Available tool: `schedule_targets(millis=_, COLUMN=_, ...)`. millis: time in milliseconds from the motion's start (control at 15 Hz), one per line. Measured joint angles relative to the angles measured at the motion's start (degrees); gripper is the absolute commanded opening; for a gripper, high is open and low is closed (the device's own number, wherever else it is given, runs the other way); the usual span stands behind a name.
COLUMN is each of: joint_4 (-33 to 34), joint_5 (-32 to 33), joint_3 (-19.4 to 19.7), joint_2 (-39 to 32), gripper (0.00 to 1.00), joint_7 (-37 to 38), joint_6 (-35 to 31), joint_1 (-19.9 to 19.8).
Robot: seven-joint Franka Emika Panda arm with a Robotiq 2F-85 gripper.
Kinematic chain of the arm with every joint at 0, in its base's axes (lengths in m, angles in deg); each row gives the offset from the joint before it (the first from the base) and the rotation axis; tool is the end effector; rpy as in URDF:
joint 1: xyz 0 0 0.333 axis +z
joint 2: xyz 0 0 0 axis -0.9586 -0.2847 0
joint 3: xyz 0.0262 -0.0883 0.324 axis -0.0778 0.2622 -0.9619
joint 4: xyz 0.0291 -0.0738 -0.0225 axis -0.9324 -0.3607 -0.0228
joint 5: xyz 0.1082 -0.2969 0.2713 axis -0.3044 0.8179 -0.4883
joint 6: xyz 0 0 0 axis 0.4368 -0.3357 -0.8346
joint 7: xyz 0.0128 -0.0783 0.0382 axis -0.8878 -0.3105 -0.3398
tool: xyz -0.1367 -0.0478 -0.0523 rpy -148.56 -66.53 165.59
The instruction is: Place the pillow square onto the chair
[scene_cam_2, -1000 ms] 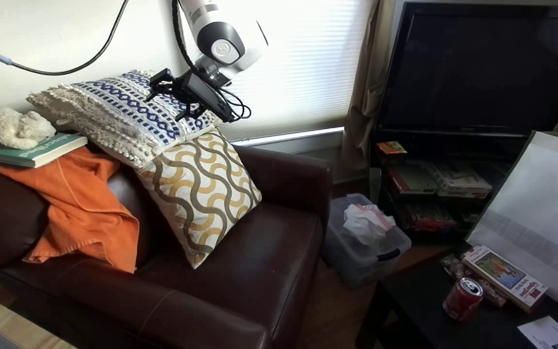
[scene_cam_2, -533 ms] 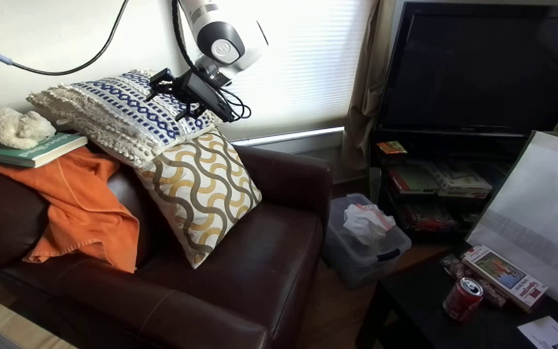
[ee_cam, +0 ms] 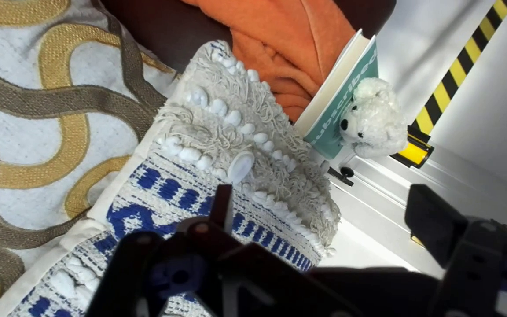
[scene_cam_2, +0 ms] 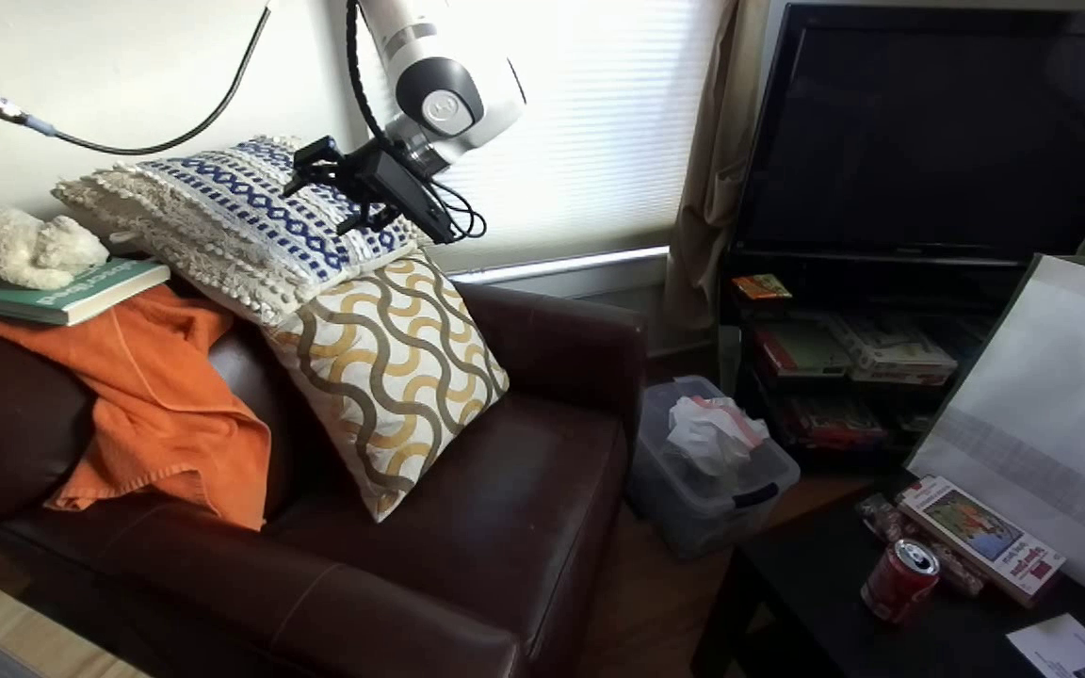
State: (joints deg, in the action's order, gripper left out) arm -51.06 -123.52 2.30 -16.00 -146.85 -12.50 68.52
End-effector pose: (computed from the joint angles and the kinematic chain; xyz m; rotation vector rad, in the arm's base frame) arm 0.6387 0.0842 0.2575 -1.9174 -0.9040 -0.0421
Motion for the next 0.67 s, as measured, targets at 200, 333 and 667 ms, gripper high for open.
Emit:
schedule_targets(millis=200, joint_4=4.1, joint_5=-2.2, joint_3=-0.7, joint_2=-4.7, gripper=1.0, joint_7=-0.2, joint_6=0.9, joint_1=-0.5)
schedule_targets(millis=333, joint_4=6.9, joint_5=-4.4, joint_3=-0.8, joint_2=-8.2, gripper=1.0, joint_7=2.1, joint_6=0.9, joint_1=-0.5)
schedule_targets(millis=667, joint_4=13.1, joint_5=-7.3, joint_3=-1.4, joint_2=-15.1, gripper=1.0, joint_7=12.6, joint_6=0.6, joint_1=-0.2)
